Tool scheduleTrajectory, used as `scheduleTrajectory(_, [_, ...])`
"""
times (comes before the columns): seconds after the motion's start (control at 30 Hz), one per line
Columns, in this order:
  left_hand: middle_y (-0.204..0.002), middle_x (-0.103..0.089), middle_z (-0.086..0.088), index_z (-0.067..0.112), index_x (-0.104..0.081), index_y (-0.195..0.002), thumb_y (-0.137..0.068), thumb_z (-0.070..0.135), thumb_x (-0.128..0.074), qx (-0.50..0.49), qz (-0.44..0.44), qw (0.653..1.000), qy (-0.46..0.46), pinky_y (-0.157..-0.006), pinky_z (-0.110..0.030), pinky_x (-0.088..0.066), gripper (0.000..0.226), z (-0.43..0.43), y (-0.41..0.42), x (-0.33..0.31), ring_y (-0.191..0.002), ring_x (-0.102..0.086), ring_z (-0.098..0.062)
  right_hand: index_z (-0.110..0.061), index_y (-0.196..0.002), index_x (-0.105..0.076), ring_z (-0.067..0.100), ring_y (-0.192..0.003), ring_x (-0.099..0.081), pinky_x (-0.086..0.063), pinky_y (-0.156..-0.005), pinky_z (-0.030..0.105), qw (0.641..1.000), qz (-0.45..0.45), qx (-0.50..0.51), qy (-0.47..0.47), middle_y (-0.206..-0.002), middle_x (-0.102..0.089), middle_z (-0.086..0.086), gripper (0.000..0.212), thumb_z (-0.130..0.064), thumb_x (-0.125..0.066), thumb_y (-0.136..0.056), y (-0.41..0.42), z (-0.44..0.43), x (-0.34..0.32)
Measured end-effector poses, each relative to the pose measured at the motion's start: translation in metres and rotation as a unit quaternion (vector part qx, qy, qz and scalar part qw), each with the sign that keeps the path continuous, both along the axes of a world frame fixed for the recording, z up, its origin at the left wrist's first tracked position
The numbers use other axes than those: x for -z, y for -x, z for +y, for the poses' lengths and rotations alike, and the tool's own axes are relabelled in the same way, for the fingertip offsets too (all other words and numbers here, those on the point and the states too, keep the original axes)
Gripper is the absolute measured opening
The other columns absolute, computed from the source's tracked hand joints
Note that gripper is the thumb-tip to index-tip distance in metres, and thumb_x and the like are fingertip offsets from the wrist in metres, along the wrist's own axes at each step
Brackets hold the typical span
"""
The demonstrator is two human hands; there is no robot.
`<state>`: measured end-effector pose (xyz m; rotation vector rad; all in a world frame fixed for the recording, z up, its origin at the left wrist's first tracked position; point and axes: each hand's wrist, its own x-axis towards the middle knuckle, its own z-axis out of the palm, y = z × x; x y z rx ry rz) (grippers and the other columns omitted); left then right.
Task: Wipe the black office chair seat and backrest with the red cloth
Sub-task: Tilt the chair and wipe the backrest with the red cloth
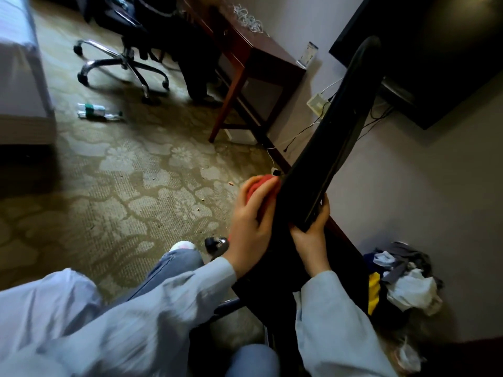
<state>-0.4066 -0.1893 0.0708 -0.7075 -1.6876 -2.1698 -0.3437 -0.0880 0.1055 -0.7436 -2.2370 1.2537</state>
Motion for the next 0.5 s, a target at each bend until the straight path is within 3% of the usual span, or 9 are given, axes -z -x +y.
scheduleTrajectory(0.07, [-0.131,-0.044,-0.004,0.016,-0.054,-0.127,-0.092,0.015,-0.050,-0.005,0.035,0.999,0.005,-0.103,-0.029,-0.039,0.035,0.013,0.001,-0.022,-0.121,-0.047,-0.020,-0.043,-0.134,-0.030,0.006,-0.117,-0.053,-0.041,-0.105,0.043,1.000,0.006,-0.026,-0.010,-0.135,-0.048,-0.002,0.065,-0.021,-0.065,-0.083,-0.004,-0.001,-0.001])
scheduleTrajectory(0.1, [-0.132,-0.045,-0.006,0.016,-0.055,-0.127,-0.092,0.013,-0.052,-0.016,0.054,0.998,0.023,-0.102,-0.028,-0.039,0.035,0.019,0.002,-0.030,-0.118,-0.047,-0.023,-0.039,-0.128,-0.049,0.002,-0.107,-0.059,-0.045,-0.101,0.040,0.999,0.015,-0.038,-0.034,-0.127,-0.057,-0.003,0.039,-0.027,-0.055,-0.091,-0.003,-0.003,-0.003])
scheduleTrajectory(0.13, [-0.133,-0.046,-0.008,0.016,-0.056,-0.128,-0.091,0.012,-0.053,-0.032,0.070,0.996,0.045,-0.101,-0.025,-0.036,0.037,0.026,0.003,-0.034,-0.115,-0.049,-0.026,-0.035,-0.110,-0.068,0.005,-0.096,-0.066,-0.052,-0.092,0.034,0.998,0.028,-0.056,-0.003,-0.113,-0.067,-0.003,0.030,-0.037,-0.040,-0.097,-0.001,-0.004,-0.006])
scheduleTrajectory(0.2, [-0.135,-0.048,-0.009,0.018,-0.056,-0.127,-0.090,0.010,-0.054,-0.075,0.100,0.989,0.081,-0.100,-0.017,-0.028,0.039,0.036,0.005,-0.030,-0.108,-0.052,-0.032,-0.033,-0.079,-0.077,0.009,-0.081,-0.071,-0.057,-0.068,0.025,0.994,0.068,-0.075,0.040,-0.091,-0.074,-0.004,0.062,-0.041,-0.020,-0.100,0.002,-0.002,-0.007])
scheduleTrajectory(0.23, [-0.135,-0.049,-0.009,0.020,-0.057,-0.126,-0.090,0.008,-0.054,-0.094,0.113,0.985,0.091,-0.100,-0.016,-0.025,0.039,0.040,0.006,-0.023,-0.106,-0.054,-0.035,-0.033,-0.082,-0.077,0.006,-0.079,-0.070,-0.056,-0.063,0.020,0.996,0.061,-0.066,0.027,-0.090,-0.074,-0.005,0.060,-0.036,-0.020,-0.101,0.004,-0.001,-0.003])
scheduleTrajectory(0.3, [-0.137,-0.044,-0.005,0.024,-0.055,-0.126,-0.090,0.007,-0.052,-0.111,0.128,0.980,0.107,-0.101,-0.018,-0.025,0.039,0.042,0.006,-0.004,-0.106,-0.055,-0.037,-0.029,-0.113,-0.060,-0.010,-0.081,-0.064,-0.050,-0.065,0.009,0.998,0.036,-0.013,-0.056,-0.100,-0.064,-0.011,0.032,-0.015,-0.034,-0.101,0.004,0.001,0.006])
scheduleTrajectory(0.33, [-0.138,-0.041,-0.003,0.025,-0.054,-0.126,-0.090,0.007,-0.052,-0.107,0.128,0.979,0.116,-0.101,-0.020,-0.027,0.040,0.042,0.006,0.007,-0.107,-0.054,-0.038,-0.026,-0.126,-0.043,-0.016,-0.085,-0.059,-0.047,-0.069,0.005,0.997,0.032,0.005,-0.071,-0.108,-0.056,-0.014,0.036,-0.005,-0.044,-0.097,0.005,0.004,0.013])
scheduleTrajectory(0.4, [-0.139,-0.039,-0.003,0.026,-0.052,-0.127,-0.090,0.007,-0.051,-0.094,0.115,0.979,0.139,-0.100,-0.026,-0.032,0.042,0.039,0.003,0.032,-0.107,-0.053,-0.038,-0.022,-0.142,-0.019,-0.010,-0.107,-0.051,-0.044,-0.084,0.008,0.999,0.021,0.010,-0.047,-0.125,-0.047,-0.006,0.071,0.004,-0.057,-0.087,0.006,0.010,0.023])
scheduleTrajectory(0.5, [-0.140,-0.038,-0.005,0.025,-0.050,-0.130,-0.088,0.010,-0.048,-0.057,0.081,0.974,0.203,-0.098,-0.029,-0.035,0.045,0.032,-0.006,0.078,-0.105,-0.051,-0.036,-0.024,-0.146,-0.012,0.008,-0.127,-0.038,-0.035,-0.102,0.024,0.999,0.007,0.015,-0.047,-0.143,-0.036,0.003,0.083,0.001,-0.061,-0.085,0.008,0.009,0.022])
